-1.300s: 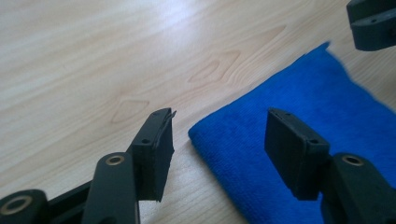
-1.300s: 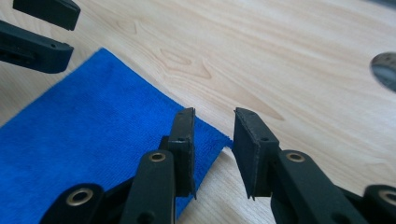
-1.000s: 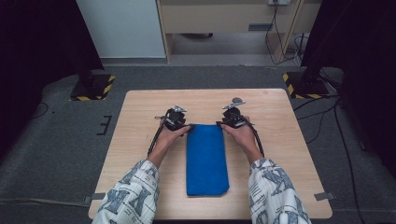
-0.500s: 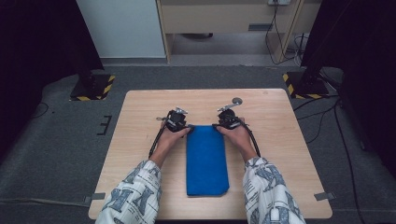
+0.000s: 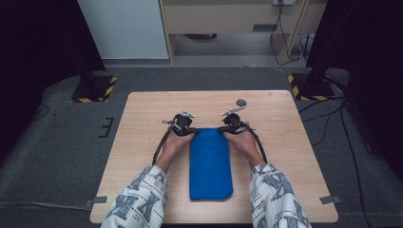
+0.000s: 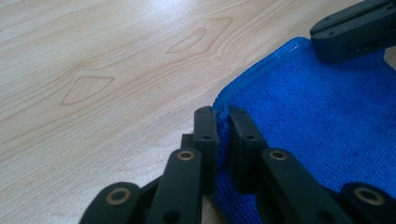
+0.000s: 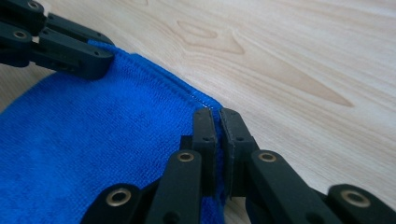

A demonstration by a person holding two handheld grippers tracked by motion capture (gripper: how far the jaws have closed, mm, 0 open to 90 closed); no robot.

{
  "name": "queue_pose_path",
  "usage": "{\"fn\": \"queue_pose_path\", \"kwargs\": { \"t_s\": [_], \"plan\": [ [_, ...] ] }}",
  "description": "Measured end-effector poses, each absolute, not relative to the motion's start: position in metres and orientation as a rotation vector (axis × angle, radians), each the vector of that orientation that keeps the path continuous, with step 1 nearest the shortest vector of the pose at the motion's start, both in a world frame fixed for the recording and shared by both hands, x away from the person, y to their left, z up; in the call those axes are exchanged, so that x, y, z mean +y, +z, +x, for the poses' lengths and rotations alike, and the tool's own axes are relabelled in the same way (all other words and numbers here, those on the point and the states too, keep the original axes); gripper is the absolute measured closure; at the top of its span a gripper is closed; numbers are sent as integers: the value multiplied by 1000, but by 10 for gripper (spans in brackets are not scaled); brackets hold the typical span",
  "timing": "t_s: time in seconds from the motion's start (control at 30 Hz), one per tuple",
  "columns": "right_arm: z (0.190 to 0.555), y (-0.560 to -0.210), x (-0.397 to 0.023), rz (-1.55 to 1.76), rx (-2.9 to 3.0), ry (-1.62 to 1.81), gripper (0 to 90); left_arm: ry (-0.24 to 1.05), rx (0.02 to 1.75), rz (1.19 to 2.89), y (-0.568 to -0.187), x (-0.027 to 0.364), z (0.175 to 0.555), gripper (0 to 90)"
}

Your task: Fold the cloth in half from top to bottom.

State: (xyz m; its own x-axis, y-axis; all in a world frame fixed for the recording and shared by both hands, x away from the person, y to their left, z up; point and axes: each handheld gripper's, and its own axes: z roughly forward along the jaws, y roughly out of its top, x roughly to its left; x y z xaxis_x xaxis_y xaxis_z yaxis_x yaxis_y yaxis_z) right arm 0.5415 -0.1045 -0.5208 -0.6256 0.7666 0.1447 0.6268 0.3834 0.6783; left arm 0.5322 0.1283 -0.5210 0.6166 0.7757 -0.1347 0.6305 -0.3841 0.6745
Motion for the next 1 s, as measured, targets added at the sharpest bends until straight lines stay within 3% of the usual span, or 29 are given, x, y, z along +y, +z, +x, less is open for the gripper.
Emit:
{"fn": "queue_pose_path", "kwargs": {
  "t_s": [1.0],
  "plan": [
    [539, -453, -119, 1185, 2293, 1217, 865, 403, 999, 2017, -452, 126, 531, 857]
  ]
}}
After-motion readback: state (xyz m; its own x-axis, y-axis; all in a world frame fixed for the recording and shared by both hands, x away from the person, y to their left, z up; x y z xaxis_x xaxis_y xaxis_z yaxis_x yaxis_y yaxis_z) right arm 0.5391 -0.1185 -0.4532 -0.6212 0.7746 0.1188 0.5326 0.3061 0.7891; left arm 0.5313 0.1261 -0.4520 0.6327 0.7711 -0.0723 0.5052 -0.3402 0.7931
